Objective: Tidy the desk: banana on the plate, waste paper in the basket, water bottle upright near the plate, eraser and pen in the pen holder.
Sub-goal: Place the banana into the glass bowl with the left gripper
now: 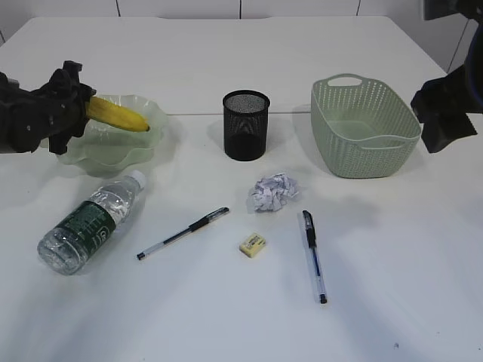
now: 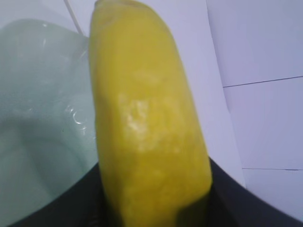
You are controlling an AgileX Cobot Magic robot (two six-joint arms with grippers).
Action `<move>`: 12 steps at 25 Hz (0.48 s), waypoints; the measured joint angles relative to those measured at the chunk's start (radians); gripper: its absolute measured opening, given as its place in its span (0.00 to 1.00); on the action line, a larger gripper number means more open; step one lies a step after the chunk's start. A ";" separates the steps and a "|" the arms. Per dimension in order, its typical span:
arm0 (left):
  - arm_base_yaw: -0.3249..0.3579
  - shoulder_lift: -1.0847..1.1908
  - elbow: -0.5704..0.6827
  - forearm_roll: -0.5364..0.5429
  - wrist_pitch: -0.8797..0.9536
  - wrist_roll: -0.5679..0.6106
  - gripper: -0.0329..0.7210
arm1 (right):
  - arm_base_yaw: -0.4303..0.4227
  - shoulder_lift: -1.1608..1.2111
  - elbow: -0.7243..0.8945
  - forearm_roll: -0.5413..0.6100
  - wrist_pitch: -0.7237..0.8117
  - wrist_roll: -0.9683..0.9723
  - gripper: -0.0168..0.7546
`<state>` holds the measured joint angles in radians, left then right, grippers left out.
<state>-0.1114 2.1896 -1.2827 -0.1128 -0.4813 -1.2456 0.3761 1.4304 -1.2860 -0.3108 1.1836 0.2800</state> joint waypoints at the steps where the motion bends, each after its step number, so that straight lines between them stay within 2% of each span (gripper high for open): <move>1: 0.000 0.000 0.000 0.000 0.000 0.000 0.52 | 0.000 0.000 0.000 0.000 0.000 0.000 0.77; 7: 0.000 0.000 0.000 0.027 -0.024 -0.004 0.69 | 0.000 0.000 0.000 0.000 0.000 0.000 0.77; 12: 0.000 -0.004 0.000 0.031 -0.030 -0.004 0.72 | 0.000 0.000 0.000 0.000 0.000 0.000 0.77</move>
<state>-0.1114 2.1854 -1.2827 -0.0819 -0.5117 -1.2491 0.3761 1.4304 -1.2860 -0.3108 1.1836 0.2800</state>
